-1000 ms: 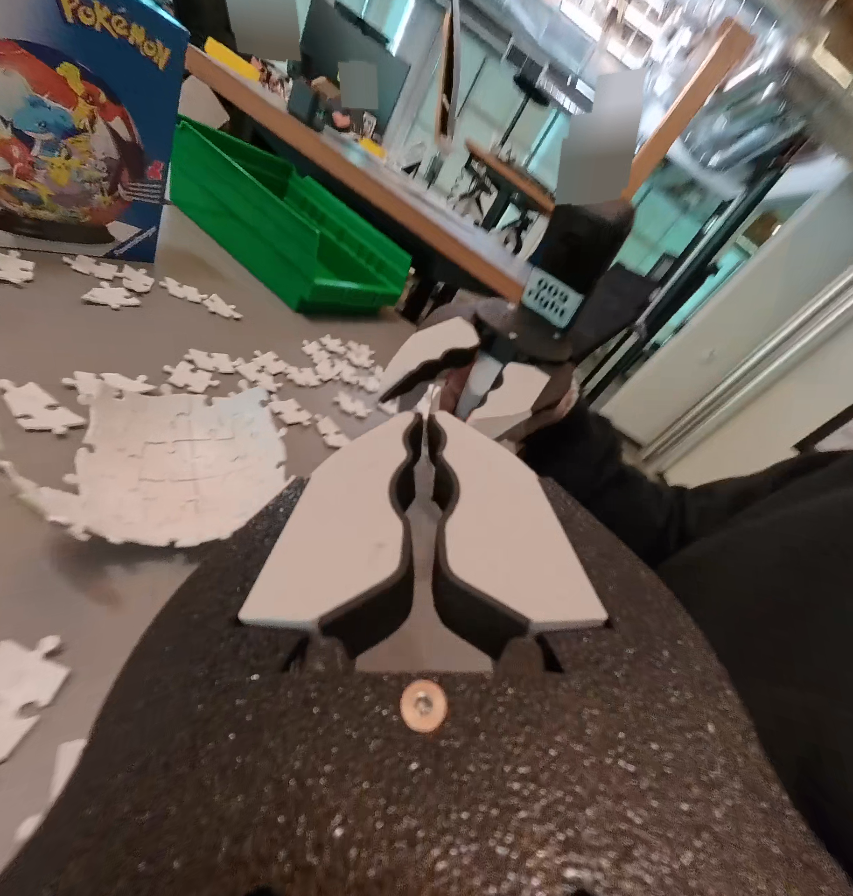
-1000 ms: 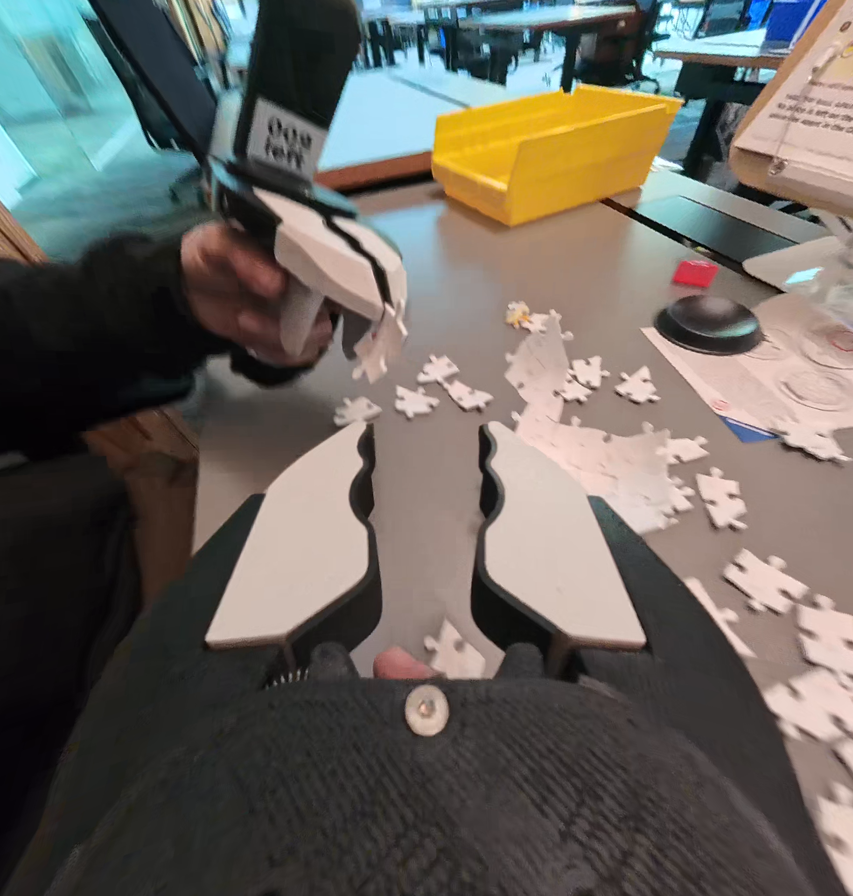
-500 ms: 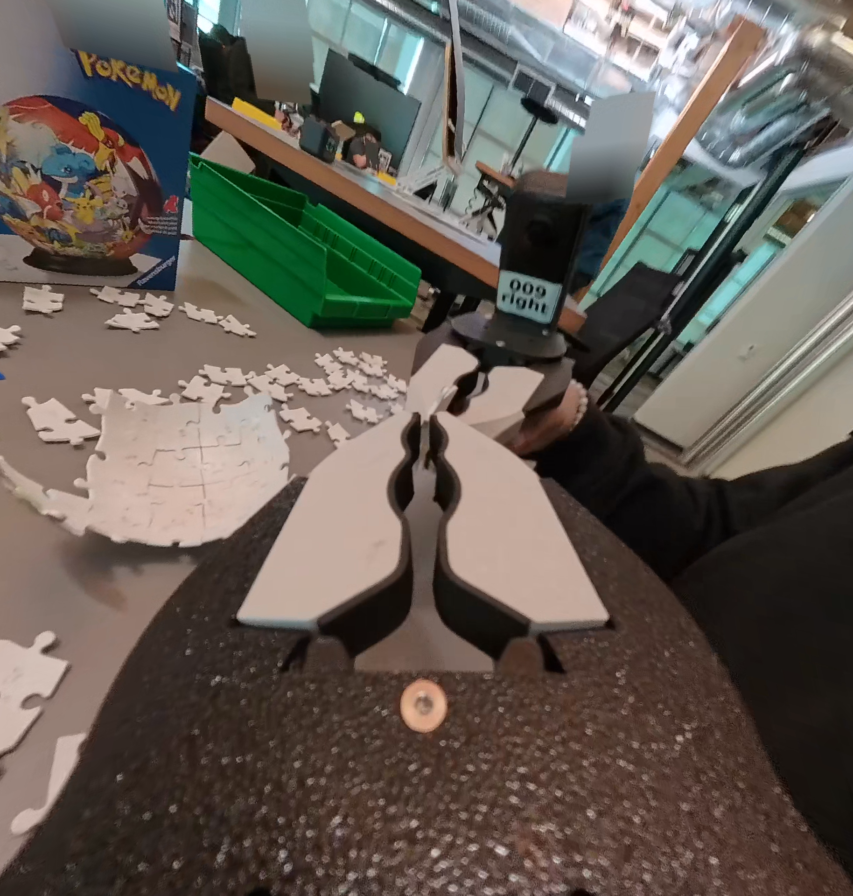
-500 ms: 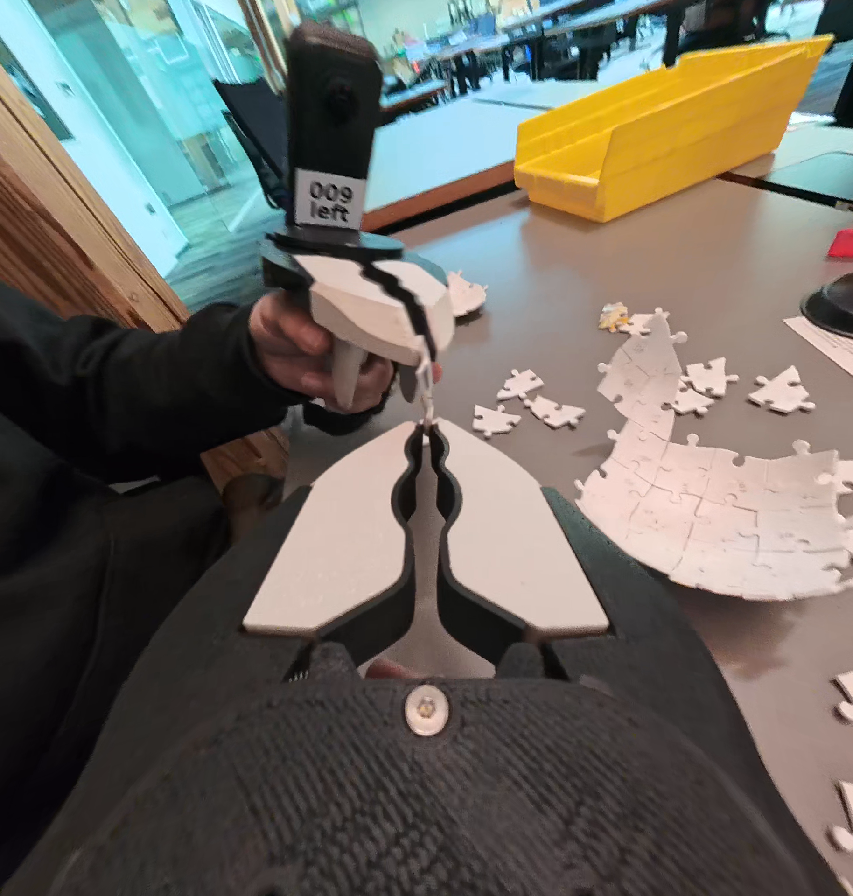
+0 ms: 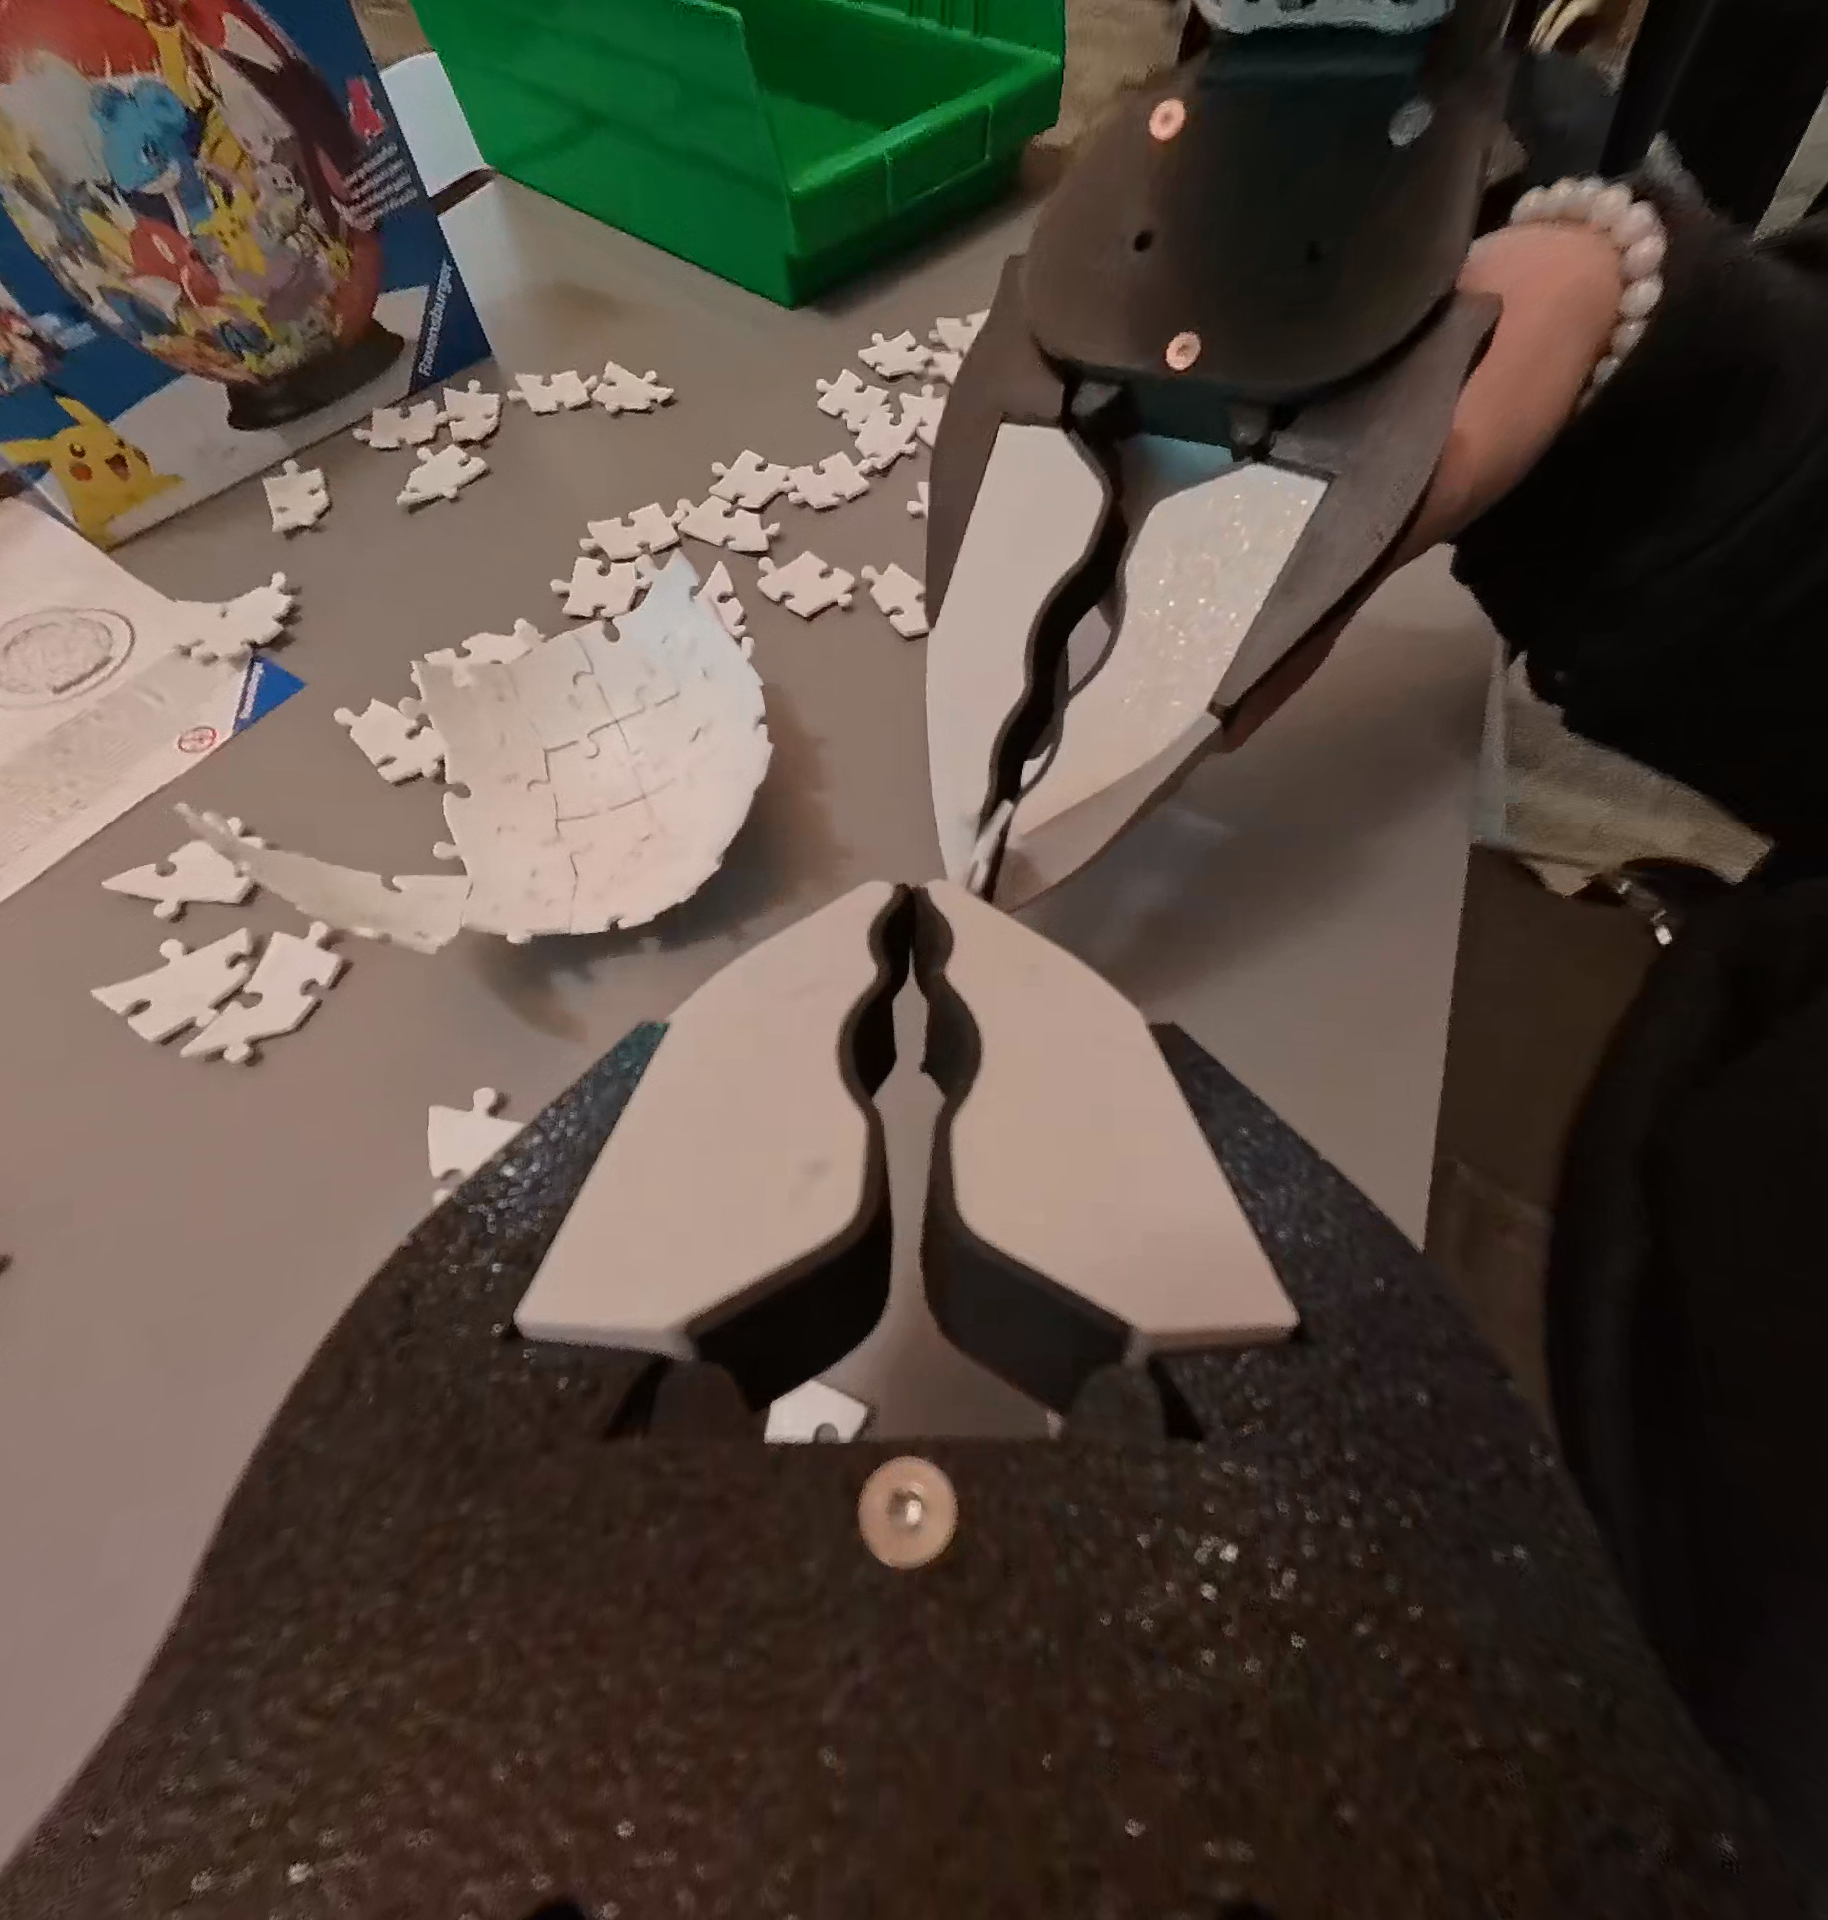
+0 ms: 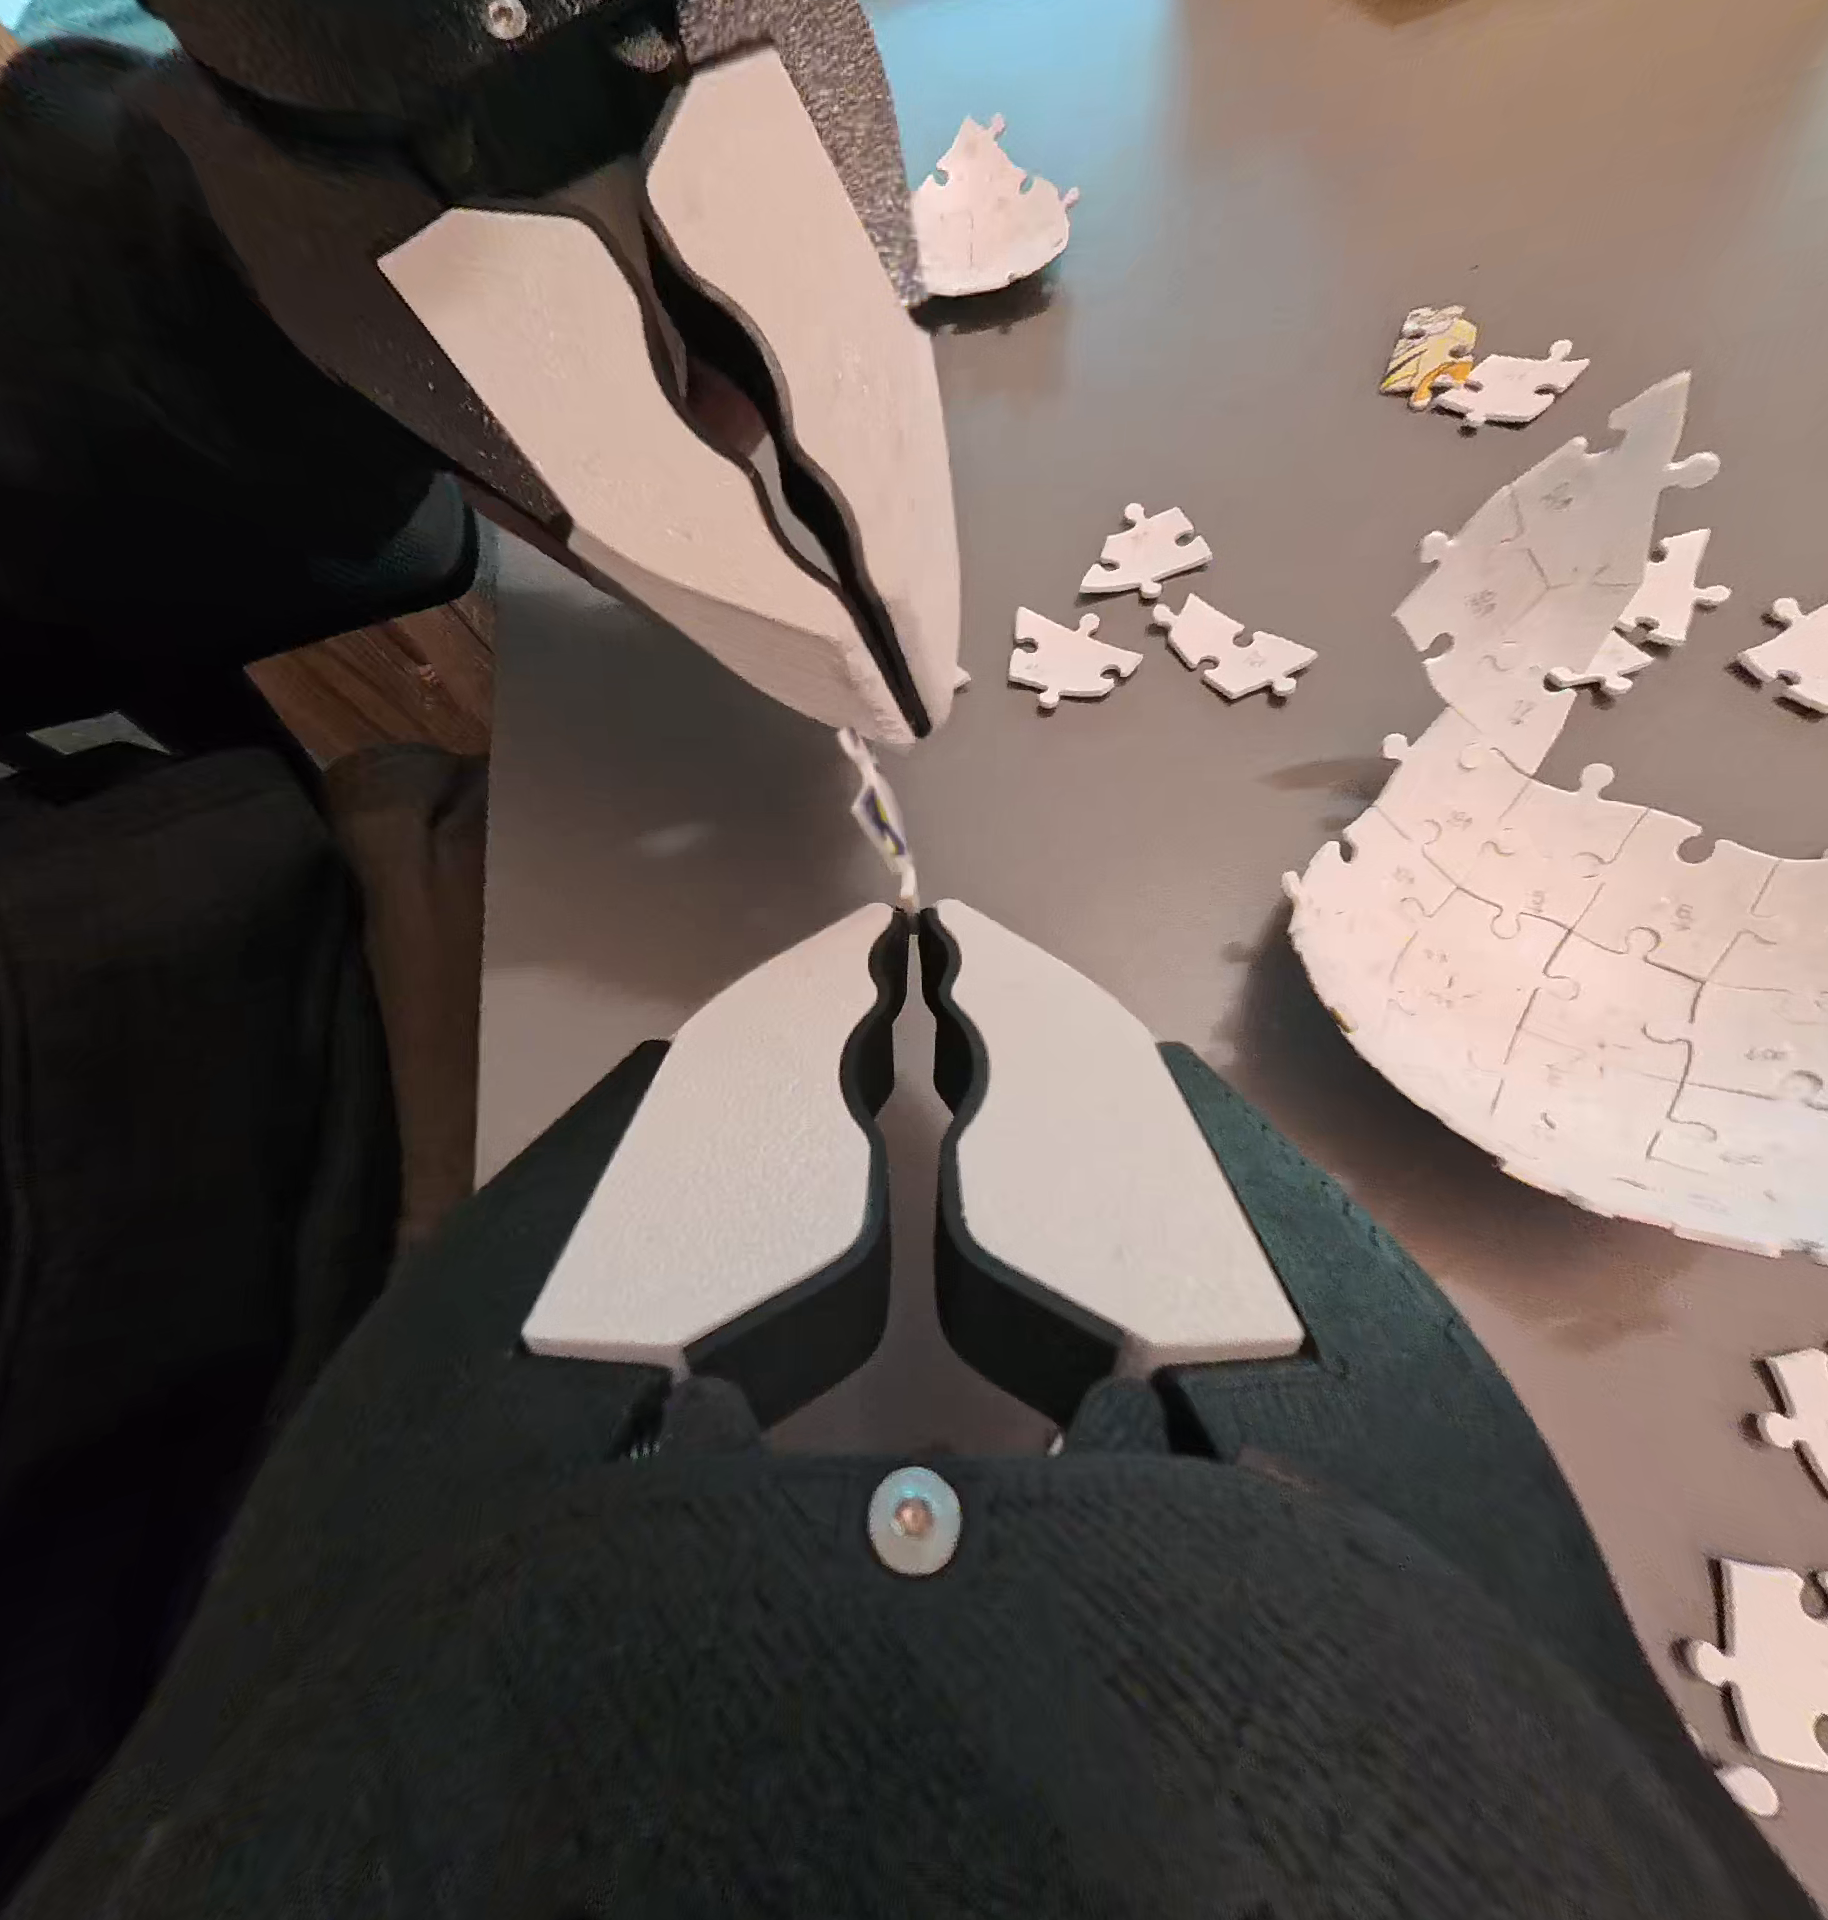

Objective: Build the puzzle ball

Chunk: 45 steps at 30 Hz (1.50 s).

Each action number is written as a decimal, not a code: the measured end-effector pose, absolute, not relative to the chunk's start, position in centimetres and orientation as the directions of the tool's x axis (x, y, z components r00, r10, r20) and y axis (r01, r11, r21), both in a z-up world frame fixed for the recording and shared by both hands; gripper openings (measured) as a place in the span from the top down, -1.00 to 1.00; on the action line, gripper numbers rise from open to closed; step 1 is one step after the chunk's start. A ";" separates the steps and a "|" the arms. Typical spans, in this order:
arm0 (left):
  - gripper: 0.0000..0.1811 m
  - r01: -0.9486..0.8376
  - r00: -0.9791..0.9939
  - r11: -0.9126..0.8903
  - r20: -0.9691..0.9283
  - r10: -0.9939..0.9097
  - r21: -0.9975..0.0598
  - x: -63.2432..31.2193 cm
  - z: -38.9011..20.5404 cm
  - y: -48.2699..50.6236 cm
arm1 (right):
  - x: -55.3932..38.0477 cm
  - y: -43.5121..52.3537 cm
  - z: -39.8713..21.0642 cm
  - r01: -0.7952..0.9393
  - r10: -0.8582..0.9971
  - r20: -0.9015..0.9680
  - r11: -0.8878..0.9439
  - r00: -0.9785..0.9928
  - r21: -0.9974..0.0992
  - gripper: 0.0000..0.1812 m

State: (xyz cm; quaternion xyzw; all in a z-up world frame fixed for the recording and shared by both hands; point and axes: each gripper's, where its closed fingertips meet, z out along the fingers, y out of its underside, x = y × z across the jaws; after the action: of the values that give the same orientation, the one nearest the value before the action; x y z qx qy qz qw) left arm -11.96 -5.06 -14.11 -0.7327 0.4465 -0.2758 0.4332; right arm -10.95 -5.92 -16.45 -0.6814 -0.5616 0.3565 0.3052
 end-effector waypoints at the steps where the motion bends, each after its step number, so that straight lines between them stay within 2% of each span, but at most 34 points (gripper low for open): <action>1: 1.00 -0.384 0.455 -0.252 0.056 -0.889 -0.888 -12.1 -14.0 -5.0 | -10.9 -5.6 -16.4 0.542 0.983 -0.133 -0.183 0.130 -0.820 0.97; 6: 1.00 -0.345 0.444 -0.306 0.133 -0.886 -0.887 -12.9 -14.0 -5.0 | -10.8 -5.0 -15.9 0.504 0.974 -0.166 -0.222 0.155 -0.835 0.98; 11: 0.99 -0.366 0.413 -0.250 0.084 -0.907 -0.896 -12.7 -13.4 -5.6 | -10.8 -5.5 -17.0 0.567 0.983 -0.136 -0.184 0.127 -0.803 0.98; 12: 0.83 -0.374 0.402 -0.246 0.082 -0.912 -0.894 -12.5 -13.5 -5.7 | -10.8 -5.6 -17.0 0.574 0.986 -0.116 -0.163 0.118 -0.803 0.98; 15: 0.85 -0.438 0.370 -0.236 0.065 -0.927 -0.867 -12.0 -14.3 -6.3 | -11.0 -5.9 -17.0 0.581 0.989 -0.104 -0.146 0.105 -0.800 0.98; 17: 0.97 -0.476 0.370 -0.232 0.046 -0.928 -0.848 -11.9 -15.0 -6.2 | -11.1 -6.0 -16.8 0.577 0.991 -0.094 -0.134 0.098 -0.806 0.98; 22: 0.98 -0.482 0.349 -0.242 0.068 -0.934 -0.842 -11.7 -15.4 -6.4 | -10.6 -6.0 -17.2 0.597 0.991 -0.090 -0.131 0.098 -0.791 0.97; 31: 0.98 -0.391 0.385 -0.296 0.138 -0.913 -0.871 -12.4 -14.3 -5.2 | -10.5 -5.5 -15.8 0.493 0.985 -0.136 -0.169 0.103 -0.853 0.98; 36: 0.99 -0.289 0.554 -0.404 0.193 -0.810 -0.868 -16.2 -13.5 -1.3 | -7.8 -3.6 -15.6 0.517 0.983 -0.044 -0.132 0.179 -0.846 0.80; 38: 0.99 -0.214 0.661 -0.495 0.248 -0.708 -0.842 -19.4 -13.8 1.4 | -6.1 -2.3 -14.9 0.488 0.970 -0.034 -0.151 0.241 -0.860 0.79; 41: 0.99 -0.116 0.787 -0.659 0.336 -0.517 -0.743 -24.6 -15.8 4.8 | -3.0 -0.2 -14.1 0.449 0.933 -0.023 -0.194 0.359 -0.872 0.79; 45: 0.99 -0.119 0.845 -0.781 0.350 -0.404 -0.613 -28.0 -18.3 6.8 | 0.7 1.8 -13.6 0.406 0.872 -0.012 -0.240 0.489 -0.882 0.80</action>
State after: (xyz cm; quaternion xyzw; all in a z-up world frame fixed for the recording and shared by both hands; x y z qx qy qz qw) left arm -28.02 6.81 -18.31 -0.9131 0.1431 -0.2385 0.2982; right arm 0.73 1.82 -13.57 -0.7419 -0.4307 0.2642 0.4408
